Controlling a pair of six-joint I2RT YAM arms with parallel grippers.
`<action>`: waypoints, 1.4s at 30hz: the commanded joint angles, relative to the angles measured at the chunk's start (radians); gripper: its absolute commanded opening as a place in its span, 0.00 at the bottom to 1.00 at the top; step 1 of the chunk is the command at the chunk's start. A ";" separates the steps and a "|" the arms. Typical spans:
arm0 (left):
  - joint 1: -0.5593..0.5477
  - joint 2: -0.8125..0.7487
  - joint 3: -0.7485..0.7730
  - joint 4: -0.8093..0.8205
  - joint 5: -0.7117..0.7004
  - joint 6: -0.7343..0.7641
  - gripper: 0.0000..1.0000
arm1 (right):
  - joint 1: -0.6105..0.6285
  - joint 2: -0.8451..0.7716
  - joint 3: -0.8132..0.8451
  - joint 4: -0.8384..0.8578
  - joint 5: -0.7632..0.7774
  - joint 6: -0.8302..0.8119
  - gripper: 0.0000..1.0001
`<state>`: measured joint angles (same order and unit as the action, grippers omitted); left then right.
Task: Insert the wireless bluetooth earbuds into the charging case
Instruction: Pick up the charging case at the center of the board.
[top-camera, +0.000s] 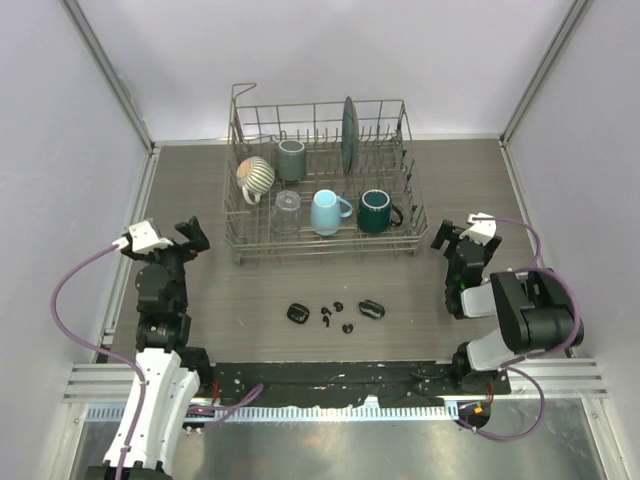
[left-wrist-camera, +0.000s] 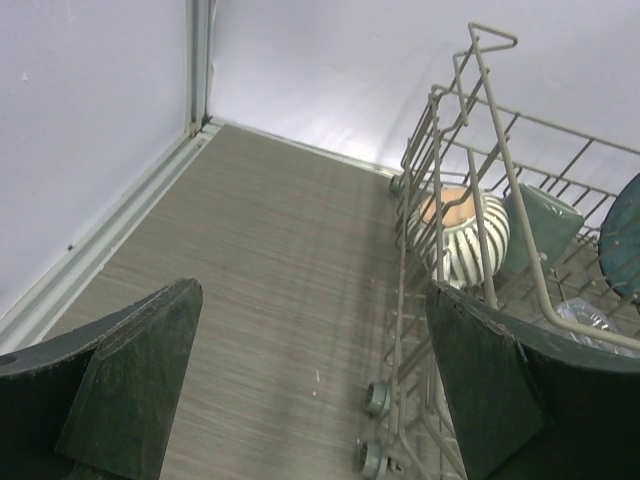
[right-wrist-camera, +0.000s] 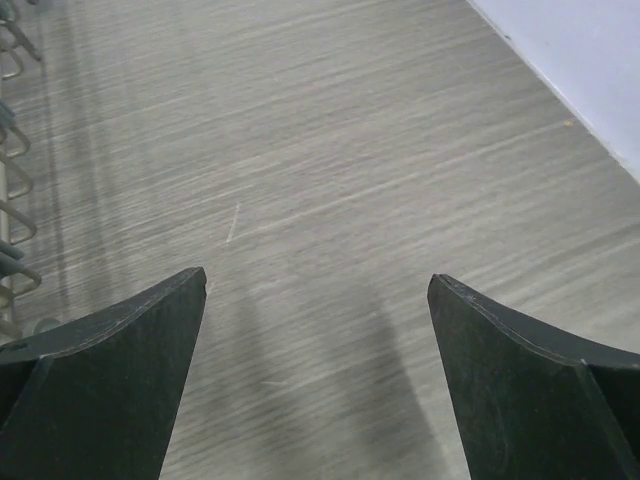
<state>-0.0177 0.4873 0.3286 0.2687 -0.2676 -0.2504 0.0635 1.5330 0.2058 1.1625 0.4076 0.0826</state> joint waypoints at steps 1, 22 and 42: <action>-0.001 -0.033 0.096 -0.193 -0.027 -0.049 1.00 | 0.012 -0.210 0.049 -0.218 0.175 0.071 0.99; -0.001 -0.004 0.537 -0.715 0.154 -0.083 1.00 | 0.016 -0.758 0.543 -1.399 -0.806 0.316 1.00; 0.001 0.042 0.506 -0.864 0.079 -0.069 1.00 | 0.685 -0.360 0.658 -1.724 -0.185 0.140 0.87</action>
<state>-0.0185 0.5442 0.8360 -0.5995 -0.1684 -0.3393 0.7433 1.0924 0.8150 -0.5121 0.0879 0.1593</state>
